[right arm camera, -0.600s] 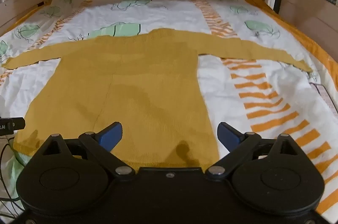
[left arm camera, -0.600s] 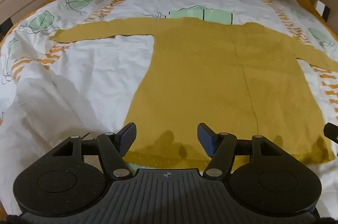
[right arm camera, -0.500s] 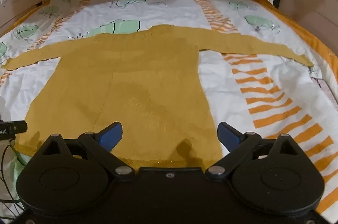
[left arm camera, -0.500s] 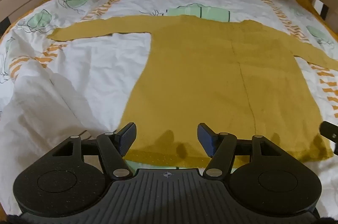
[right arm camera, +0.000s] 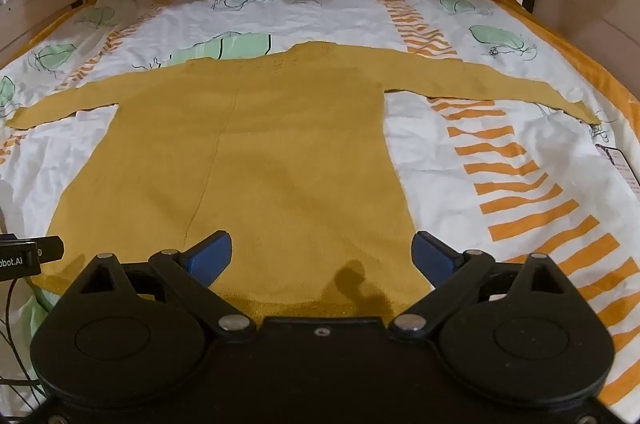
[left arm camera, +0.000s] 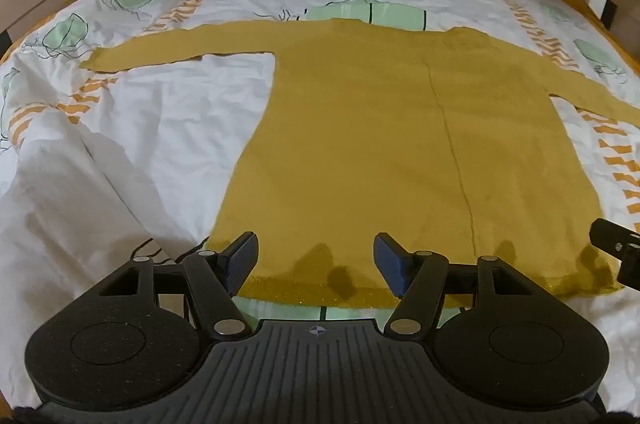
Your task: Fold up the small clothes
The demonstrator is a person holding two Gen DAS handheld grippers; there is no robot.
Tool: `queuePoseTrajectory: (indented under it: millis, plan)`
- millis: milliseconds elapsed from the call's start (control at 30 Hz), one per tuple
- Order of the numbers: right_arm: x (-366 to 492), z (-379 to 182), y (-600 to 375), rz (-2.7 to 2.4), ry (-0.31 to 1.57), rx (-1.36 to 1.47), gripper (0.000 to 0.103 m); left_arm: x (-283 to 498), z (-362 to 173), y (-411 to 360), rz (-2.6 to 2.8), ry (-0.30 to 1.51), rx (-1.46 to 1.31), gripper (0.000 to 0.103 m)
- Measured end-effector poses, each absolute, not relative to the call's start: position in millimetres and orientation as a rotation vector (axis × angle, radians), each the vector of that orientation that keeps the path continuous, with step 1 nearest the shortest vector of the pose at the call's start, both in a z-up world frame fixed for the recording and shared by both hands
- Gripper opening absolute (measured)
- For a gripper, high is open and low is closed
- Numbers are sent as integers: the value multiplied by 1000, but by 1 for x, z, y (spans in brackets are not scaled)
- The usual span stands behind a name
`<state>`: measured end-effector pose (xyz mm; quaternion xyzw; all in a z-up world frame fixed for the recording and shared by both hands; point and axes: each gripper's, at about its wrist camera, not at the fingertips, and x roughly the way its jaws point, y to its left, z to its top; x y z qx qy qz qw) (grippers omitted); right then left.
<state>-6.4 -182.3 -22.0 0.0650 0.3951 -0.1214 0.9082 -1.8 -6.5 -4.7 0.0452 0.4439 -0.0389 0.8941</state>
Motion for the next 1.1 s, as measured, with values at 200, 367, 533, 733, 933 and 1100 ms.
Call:
queuePoseTrajectory:
  millis: [200, 367, 533, 733, 933, 1100]
  plan:
    - [-6, -21, -180, -246, 820, 134, 97, -1, -4, -6, -79, 932, 79, 62]
    - [-6, -22, -180, -247, 823, 136, 97, -1, -5, -6, -82, 932, 80, 62]
    - [-6, -23, -180, -247, 825, 138, 97, -1, -5, -6, -84, 932, 79, 62]
    - [-5, -23, -179, -245, 827, 143, 97, -2, -5, -9, -91, 937, 82, 62]
    - [-3, -23, -179, -243, 831, 144, 97, -1, -5, -9, -94, 943, 80, 62]
    - [-3, -23, -179, -242, 833, 146, 97, 0, -5, -8, -96, 947, 76, 62]
